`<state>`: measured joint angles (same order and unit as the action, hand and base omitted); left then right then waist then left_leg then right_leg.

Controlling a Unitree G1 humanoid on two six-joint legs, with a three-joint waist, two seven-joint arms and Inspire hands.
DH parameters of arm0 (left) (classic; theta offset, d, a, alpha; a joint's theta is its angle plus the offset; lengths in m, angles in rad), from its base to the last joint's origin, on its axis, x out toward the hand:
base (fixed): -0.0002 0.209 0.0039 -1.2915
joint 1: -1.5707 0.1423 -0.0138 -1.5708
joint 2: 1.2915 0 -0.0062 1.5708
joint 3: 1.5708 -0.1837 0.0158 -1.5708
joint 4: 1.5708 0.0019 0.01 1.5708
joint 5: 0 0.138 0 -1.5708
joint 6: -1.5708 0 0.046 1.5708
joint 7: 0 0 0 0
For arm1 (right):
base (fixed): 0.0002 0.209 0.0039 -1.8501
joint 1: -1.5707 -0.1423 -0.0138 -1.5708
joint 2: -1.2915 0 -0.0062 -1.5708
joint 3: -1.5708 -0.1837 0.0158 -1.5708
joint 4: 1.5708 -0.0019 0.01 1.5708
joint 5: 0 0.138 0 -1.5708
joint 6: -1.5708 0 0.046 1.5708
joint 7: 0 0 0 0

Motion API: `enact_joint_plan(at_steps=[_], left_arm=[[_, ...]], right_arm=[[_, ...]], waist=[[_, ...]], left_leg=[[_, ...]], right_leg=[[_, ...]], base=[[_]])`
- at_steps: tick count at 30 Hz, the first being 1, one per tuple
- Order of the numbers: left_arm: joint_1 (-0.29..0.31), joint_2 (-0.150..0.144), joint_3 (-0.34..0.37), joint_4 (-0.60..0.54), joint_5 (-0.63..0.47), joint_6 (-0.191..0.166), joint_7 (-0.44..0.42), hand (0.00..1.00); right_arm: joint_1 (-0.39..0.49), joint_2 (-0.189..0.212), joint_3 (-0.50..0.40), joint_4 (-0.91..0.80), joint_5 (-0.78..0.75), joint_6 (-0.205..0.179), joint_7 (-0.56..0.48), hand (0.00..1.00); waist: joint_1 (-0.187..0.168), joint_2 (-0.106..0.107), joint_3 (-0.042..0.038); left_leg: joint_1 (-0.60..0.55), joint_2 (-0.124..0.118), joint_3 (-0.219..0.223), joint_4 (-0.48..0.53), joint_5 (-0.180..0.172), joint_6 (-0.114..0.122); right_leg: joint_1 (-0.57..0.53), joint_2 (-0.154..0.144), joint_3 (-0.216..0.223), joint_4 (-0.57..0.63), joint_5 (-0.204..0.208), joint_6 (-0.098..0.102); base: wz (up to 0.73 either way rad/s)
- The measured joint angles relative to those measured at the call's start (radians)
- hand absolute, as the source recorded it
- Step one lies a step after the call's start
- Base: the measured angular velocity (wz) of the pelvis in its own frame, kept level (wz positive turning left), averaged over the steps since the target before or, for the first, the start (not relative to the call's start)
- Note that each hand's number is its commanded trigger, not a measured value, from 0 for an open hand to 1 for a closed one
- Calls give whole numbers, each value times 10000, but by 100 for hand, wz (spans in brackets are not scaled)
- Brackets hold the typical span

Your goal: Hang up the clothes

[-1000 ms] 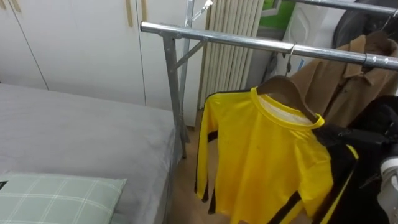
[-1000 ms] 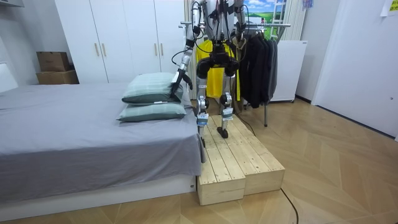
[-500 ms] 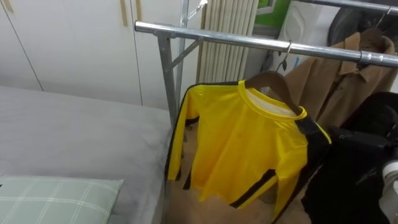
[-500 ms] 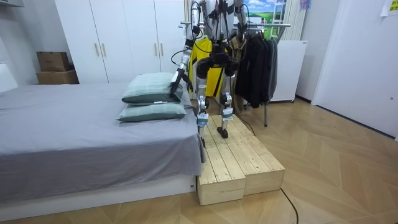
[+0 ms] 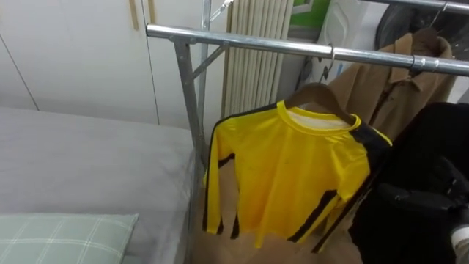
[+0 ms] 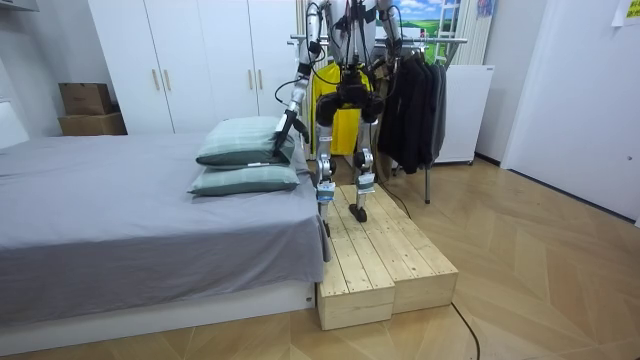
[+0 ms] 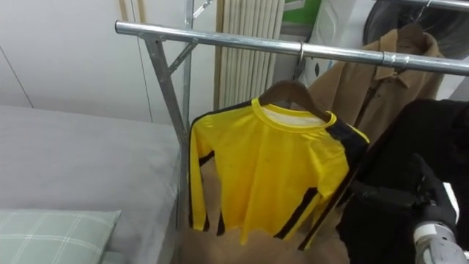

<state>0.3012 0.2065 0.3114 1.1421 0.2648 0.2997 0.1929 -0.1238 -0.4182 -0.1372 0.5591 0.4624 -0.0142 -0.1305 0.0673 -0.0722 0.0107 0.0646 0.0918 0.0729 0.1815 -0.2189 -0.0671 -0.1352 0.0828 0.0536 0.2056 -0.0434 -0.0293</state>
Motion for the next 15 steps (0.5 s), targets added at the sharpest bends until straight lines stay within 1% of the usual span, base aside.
enact_joint_plan(at_steps=[4,5,6,8,10,11,13,15], left_arm=[[8,-14,10,46,-2,0,9,0],[8,-15,11,47,-5,0,9,0],[10,-34,5,47,-7,2,10,0],[10,-93,-4,52,-23,2,19,0],[14,-173,-5,66,-327,1,123,0],[14,-190,-5,67,-368,1,130,0],[24,-233,1,152,-375,1,160,0],[25,-274,2,188,-398,1,227,0]], right_arm=[[921,571,-20,-100,5,-12,128,0],[1034,639,-22,-107,27,-12,127,0],[1227,764,-21,-131,74,-12,125,0],[1473,877,-21,-138,85,-13,109,0],[1625,1123,-15,244,-34,-111,132,0],[1713,1197,-15,315,-87,-111,148,0],[2112,1589,-15,385,-460,-106,227,0],[2448,1822,-4,452,-467,-112,295,0]], waist=[[-67,22,16],[-74,34,19],[-93,63,31],[-119,134,44],[-178,237,74],[-195,254,73],[-360,314,69],[-397,359,69]], left_leg=[[-17,6,69,-22,-11,-6],[-13,6,84,-20,-30,-36],[-4,6,108,-18,-34,-35],[-1,5,146,-19,-38,-24],[-3,7,204,-27,-44,-13],[-7,5,204,-32,-44,-12],[-43,5,241,-48,-47,-12],[-55,16,329,-74,-47,-11]], right_leg=[[-49,15,36,17,-1,1],[-51,22,64,13,-1,2],[-49,30,123,11,2,5],[-46,37,172,5,12,20],[-41,46,239,-7,13,51],[-45,44,239,-2,13,52],[-89,49,258,-4,-12,96],[-121,73,315,-9,1,107]], base=[[-4],[-6],[-7],[-8],[-7],[0],[-3],[-12]])
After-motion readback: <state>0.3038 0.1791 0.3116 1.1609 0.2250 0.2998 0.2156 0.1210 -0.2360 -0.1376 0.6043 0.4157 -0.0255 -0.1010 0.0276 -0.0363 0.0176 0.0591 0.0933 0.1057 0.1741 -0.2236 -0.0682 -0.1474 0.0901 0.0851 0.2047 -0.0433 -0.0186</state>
